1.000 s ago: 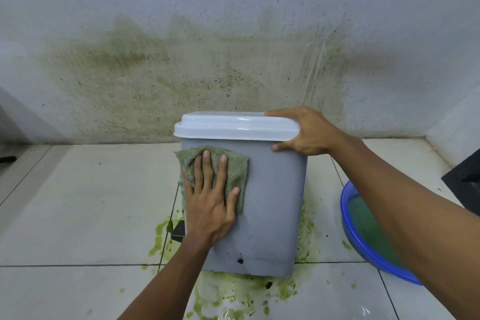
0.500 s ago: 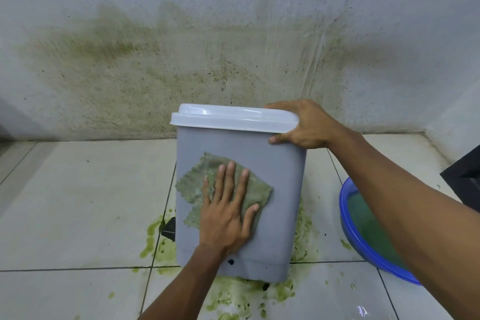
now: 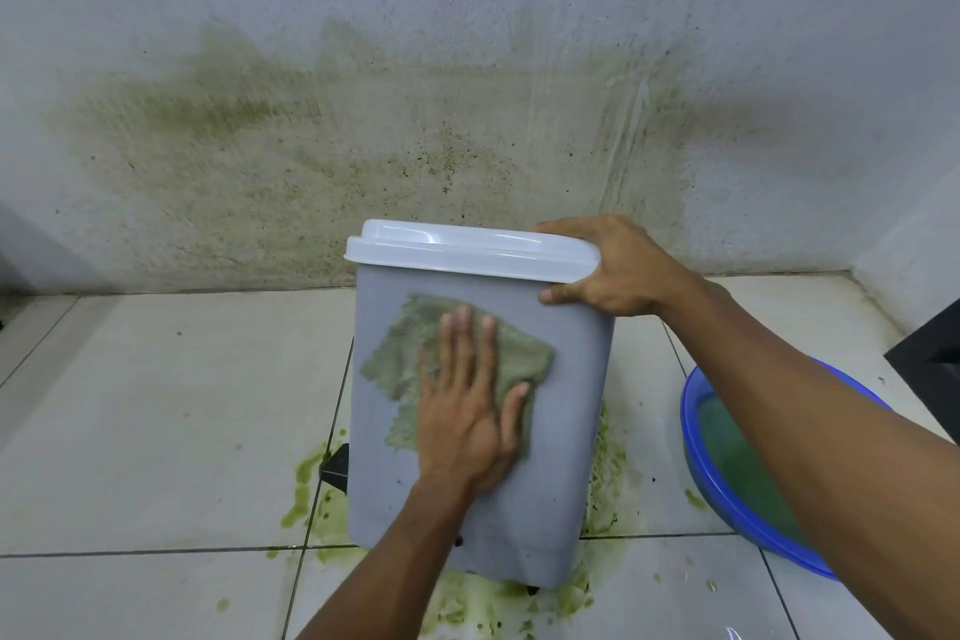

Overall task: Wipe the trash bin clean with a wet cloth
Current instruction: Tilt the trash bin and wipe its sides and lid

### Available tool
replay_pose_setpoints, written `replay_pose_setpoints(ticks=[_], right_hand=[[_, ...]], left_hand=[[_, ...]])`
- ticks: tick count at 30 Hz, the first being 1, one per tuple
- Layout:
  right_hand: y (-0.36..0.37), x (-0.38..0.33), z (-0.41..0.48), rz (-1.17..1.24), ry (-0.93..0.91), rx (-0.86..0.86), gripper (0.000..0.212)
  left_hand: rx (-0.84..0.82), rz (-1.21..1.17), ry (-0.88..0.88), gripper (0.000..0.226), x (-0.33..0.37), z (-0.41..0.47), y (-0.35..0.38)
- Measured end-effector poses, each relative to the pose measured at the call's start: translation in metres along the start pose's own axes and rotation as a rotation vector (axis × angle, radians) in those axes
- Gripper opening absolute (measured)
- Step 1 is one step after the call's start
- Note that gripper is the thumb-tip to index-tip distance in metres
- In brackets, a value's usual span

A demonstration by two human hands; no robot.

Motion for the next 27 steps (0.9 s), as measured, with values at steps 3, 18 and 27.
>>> replay_pose_setpoints(ticks=[3,18,27], right_hand=[[0.002,0.000,-0.001,0.004,0.015,-0.005,0.074],[0.004,0.005,0.001,-0.015,0.084,0.019,0.073],[0.004,0.005,0.001,0.013,0.080,0.017,0.071]], left_hand=[[0.071,-0.060,-0.345,0.084,-0.023,0.012,-0.012],[-0.046,-0.025,-0.138,0.080,0.005,-0.012,0.009],[-0.216,0.170,0.425,0.071,0.046,-0.088,0.040]])
Point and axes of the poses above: each hand's wrist, its own z-axis towards the middle knuckle, its own y-axis out of the palm, x = y × z, the point moved 3 cm from there along z, towards the middle knuckle, and after that the axes turned 2 degrees about -x, right-handed, at the moved point
